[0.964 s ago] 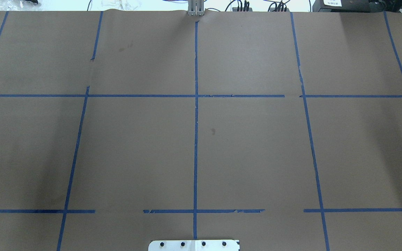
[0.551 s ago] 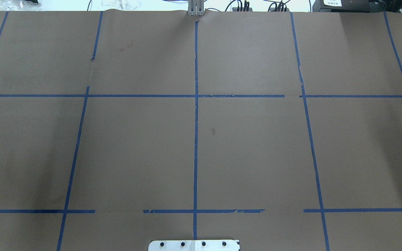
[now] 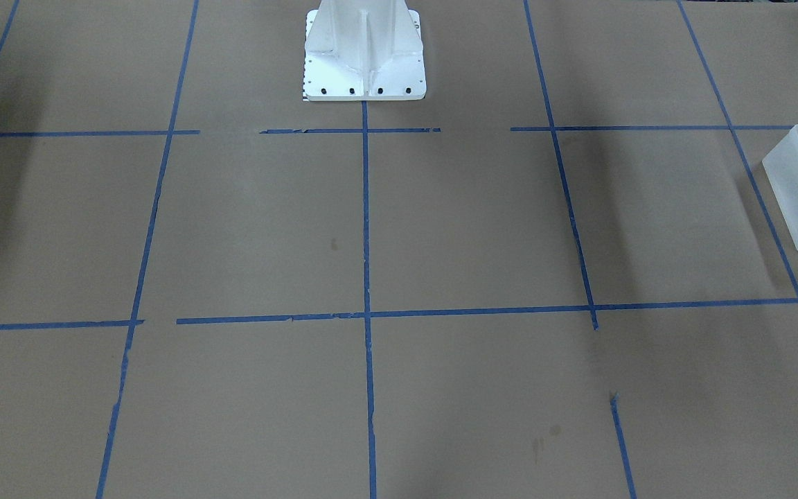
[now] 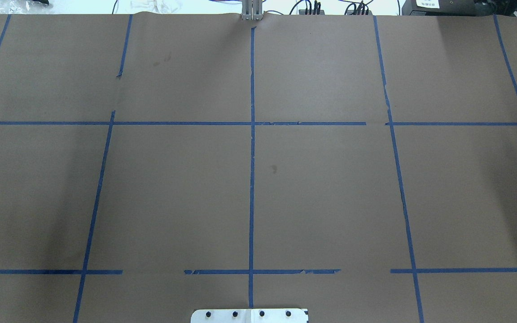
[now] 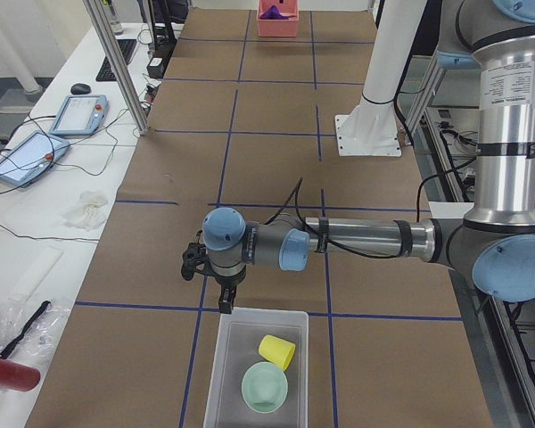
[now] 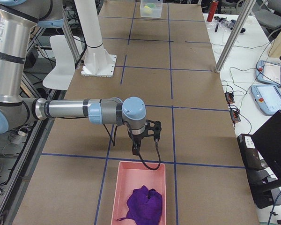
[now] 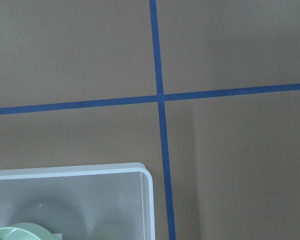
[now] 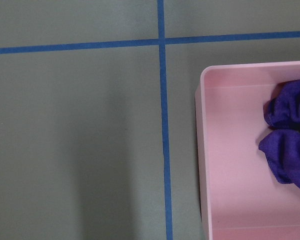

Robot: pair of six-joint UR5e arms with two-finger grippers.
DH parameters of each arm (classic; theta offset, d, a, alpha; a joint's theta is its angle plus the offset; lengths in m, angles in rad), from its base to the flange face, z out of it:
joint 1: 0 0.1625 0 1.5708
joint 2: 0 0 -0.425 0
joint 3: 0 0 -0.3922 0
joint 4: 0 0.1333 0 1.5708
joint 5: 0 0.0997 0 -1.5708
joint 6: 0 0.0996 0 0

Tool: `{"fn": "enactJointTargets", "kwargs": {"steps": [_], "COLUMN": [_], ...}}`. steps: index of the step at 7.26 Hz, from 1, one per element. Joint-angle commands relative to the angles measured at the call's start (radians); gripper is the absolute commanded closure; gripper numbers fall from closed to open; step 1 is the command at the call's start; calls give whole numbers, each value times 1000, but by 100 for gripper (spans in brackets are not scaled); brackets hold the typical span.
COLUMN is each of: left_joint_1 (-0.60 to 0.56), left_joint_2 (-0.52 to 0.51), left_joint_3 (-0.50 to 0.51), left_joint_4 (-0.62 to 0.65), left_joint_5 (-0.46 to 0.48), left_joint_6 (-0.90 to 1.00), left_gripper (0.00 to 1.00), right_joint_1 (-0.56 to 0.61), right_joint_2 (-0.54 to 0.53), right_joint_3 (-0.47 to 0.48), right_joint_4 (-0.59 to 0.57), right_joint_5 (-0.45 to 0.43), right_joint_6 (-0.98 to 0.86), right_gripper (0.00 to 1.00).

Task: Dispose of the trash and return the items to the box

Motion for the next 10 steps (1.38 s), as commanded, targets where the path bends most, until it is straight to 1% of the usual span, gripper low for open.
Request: {"fn": "enactJointTargets", "kwargs": {"steps": [1,3,4,5,10], "left_joint_1": [-1,-1,-1,-1,-1], "left_joint_2": [0,0,0,-1,-3], "left_joint_3": [-1,1,2,4,8], "left_joint_4": [-1,-1,-1,-1,-1], "left_joint_5": [-1,0,0,0,0], "left_joint_6": [0,-1,0,0,0], "left_gripper": [0,0,0,0,0], "right_joint_1": [0,0,0,0,0], "right_joint_2": [37,110,147,166,167], "right_joint_3": [-30,-94,-141,-163,-160], "right_joint_4": [0,0,0,0,2], "right_joint_5": [-3,-3,-1,-1,-1], "right_joint_6": [-8,-7,-4,-5,-19], "right_gripper": [0,0,0,0,0]}}
